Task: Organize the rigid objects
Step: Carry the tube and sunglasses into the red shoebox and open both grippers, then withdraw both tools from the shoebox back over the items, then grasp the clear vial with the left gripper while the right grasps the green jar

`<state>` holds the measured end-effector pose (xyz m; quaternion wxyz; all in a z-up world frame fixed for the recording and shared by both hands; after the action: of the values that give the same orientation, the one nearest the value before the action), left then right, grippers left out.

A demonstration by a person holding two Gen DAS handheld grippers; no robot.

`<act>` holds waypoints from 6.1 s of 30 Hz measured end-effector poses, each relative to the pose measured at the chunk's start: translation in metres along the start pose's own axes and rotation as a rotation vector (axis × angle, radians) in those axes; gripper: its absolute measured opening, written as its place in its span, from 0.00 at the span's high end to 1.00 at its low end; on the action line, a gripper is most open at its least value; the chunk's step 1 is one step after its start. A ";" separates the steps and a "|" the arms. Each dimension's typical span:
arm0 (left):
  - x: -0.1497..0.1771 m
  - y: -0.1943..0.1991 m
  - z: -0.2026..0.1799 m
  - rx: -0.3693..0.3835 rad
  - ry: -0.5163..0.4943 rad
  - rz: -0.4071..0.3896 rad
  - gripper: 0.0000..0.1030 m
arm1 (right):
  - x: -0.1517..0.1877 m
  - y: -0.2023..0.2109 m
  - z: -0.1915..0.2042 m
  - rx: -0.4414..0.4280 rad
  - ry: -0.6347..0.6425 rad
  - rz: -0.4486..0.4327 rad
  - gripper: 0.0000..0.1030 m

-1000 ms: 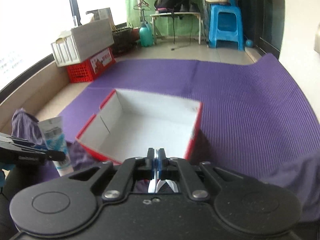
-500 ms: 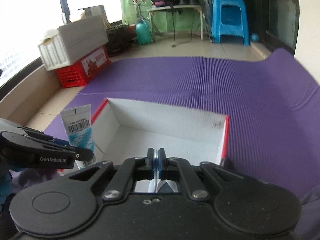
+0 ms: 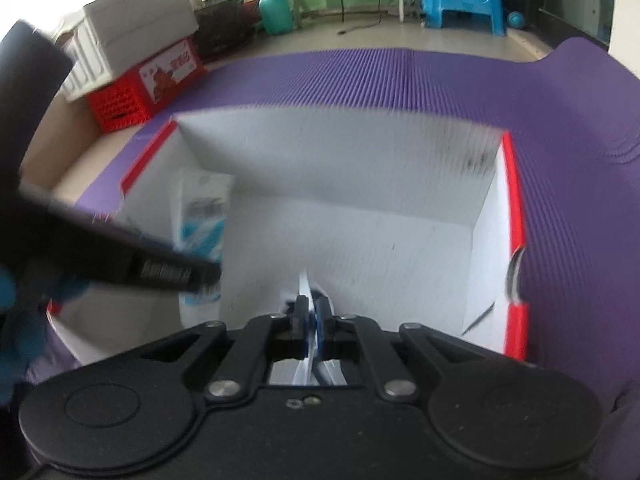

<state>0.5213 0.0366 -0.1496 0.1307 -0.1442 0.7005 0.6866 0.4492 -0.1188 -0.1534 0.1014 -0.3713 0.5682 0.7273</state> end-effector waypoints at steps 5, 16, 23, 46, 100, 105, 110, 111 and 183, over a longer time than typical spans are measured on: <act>0.002 -0.012 -0.003 -0.021 0.006 0.009 0.74 | 0.003 -0.005 -0.004 0.010 -0.003 0.013 0.89; 0.001 0.006 0.002 0.017 0.077 0.000 0.74 | 0.004 0.011 -0.004 -0.011 0.019 -0.001 0.58; 0.021 0.049 0.008 0.052 0.093 -0.048 0.73 | 0.006 0.045 0.001 -0.035 0.021 -0.042 0.45; 0.131 0.196 0.007 0.135 0.120 -0.230 0.57 | 0.043 0.192 0.035 -0.037 0.050 -0.174 0.24; 0.327 0.280 -0.010 0.167 0.174 -0.478 0.00 | 0.167 0.304 0.049 -0.010 0.025 -0.231 0.00; 0.337 0.284 -0.009 0.158 0.185 -0.523 0.00 | 0.181 0.307 0.046 0.032 0.019 -0.260 0.00; 0.344 0.283 -0.012 0.142 0.178 -0.545 0.00 | 0.191 0.309 0.043 0.064 0.008 -0.292 0.00; 0.345 0.282 -0.013 0.146 0.180 -0.540 0.00 | 0.193 0.309 0.043 0.062 0.006 -0.288 0.00; 0.356 0.104 -0.037 0.123 0.184 -0.173 0.61 | 0.196 0.110 0.040 0.021 -0.081 0.118 0.54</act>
<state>0.1528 -0.0068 -0.1886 0.1333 -0.2580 0.7354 0.6123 0.2318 -0.1730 -0.1963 0.0852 -0.3066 0.5919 0.7405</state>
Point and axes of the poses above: each gripper's, at about its wrist camera, not at the fingertips, and y roughly against the way its jaws point, z to its left, x to its underside, the point moved 2 cm from there along -y, roughly the way its jaws point, and after that the axes turned 10 degrees about y, right-handed, at the moved point
